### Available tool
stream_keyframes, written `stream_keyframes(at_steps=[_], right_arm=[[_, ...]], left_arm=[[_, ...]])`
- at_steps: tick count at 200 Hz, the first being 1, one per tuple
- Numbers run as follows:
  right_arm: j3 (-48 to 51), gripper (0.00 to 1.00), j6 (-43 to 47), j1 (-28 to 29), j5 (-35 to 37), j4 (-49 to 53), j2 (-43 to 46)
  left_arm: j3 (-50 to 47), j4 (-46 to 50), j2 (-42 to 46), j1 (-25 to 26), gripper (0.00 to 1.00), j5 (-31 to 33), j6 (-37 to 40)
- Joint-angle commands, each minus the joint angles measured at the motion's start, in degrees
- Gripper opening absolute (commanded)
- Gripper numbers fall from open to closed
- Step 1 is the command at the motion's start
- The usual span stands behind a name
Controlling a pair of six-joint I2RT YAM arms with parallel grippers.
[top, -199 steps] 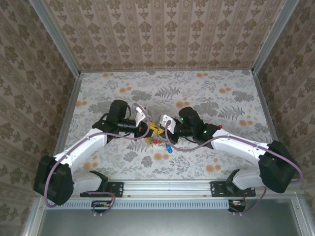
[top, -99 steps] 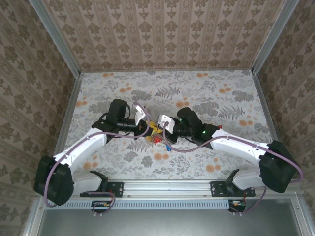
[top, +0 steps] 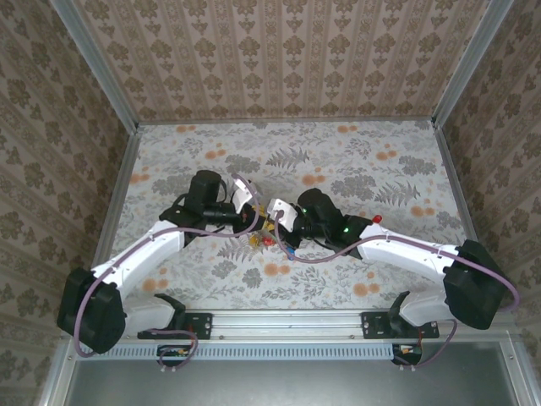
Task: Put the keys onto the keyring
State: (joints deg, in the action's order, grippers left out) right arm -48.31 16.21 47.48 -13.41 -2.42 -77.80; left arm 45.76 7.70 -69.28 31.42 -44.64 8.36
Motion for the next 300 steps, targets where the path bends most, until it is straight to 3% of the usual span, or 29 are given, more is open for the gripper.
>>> stream_keyframes(at_steps=[1, 52, 103, 152, 197, 208, 244, 269, 300], right_arm=[[-1.6, 0.00, -1.1, 0.2, 1.3, -0.6, -0.4], [-0.3, 0.00, 0.7, 0.3, 0.1, -2.3, 0.2], [2.4, 0.00, 6.3, 0.4, -0.6, -5.3, 1.6], [4.3, 0.00, 10.6, 1.0, -3.1, -8.6, 3.0], [6.7, 0.00, 18.9, 0.9, -9.2, -8.1, 4.5], [6.8, 0.00, 21.4, 1.0, -11.0, -7.1, 5.0], [6.1, 0.00, 25.4, 1.0, -15.0, -4.2, 5.7], [5.6, 0.00, 25.9, 1.0, -17.3, -3.7, 5.6], [5.1, 0.00, 26.3, 1.0, -18.6, -3.4, 5.3]], left_arm=[[2.2, 3.1, 1.0, -0.2, 0.21, 0.4, 1.3], [3.3, 5.4, 1.5, -0.8, 0.37, -2.4, 2.0], [3.8, 5.1, 1.0, -2.2, 0.39, -7.4, -2.1], [5.2, 7.5, -1.1, -0.3, 0.44, -4.8, -0.9], [6.4, 13.9, -0.3, -4.9, 0.42, -15.6, 10.0], [7.0, 16.2, -0.1, -7.2, 0.43, -18.8, 14.0], [9.6, 28.1, -2.3, -7.4, 0.41, -27.0, 29.8], [10.0, 31.0, -4.0, -6.5, 0.38, -29.5, 35.0], [12.2, 37.7, -6.7, -4.0, 0.41, -27.5, 41.2]])
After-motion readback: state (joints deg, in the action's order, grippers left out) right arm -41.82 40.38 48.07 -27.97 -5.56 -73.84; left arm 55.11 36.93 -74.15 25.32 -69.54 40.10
